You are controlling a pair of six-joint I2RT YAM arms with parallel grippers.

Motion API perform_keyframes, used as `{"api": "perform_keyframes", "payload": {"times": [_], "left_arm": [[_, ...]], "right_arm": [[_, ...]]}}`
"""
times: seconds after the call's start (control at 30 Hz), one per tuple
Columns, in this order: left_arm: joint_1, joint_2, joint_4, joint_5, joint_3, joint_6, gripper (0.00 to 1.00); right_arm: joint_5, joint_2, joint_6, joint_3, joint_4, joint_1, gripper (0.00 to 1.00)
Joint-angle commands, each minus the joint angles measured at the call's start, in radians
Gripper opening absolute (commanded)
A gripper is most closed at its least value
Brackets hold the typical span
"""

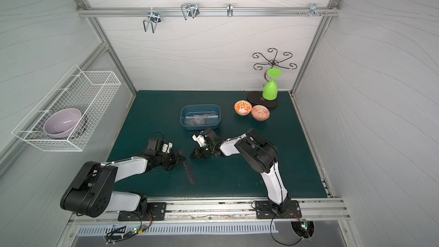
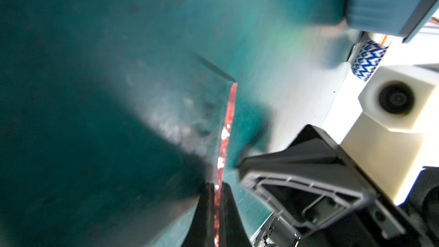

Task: Put the scattered rulers into the storage box
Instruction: Pick up the ruler from the center of the board.

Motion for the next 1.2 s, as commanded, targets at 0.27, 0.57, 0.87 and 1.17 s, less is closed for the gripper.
{"api": "perform_keyframes", "payload": {"times": [0.27,0.57,0.87,1.17], "left_arm": [[-0.007,-0.123,-0.325,0.319,0.275,0.203,0.00],[-0.014,-0.080,-0.111,0.563,0.308,0.157,0.00],[-0.030,-0.081,0.076,0.583,0.295,0.101,0.00],[-0.035,-0.085,0.141,0.596,0.279,0.080,0.00]], "right_arm": [[-0.257,-0.387,-0.152,0.017,-0.278,-0.207,0.41],[-0.503,-0.400,-0.050,0.051,-0.196,-0.253,0.67],[-0.520,-0.288,0.095,0.085,-0.129,-0.241,0.67],[-0.550,-0.196,0.262,0.125,0.058,-0.223,0.54]]}}
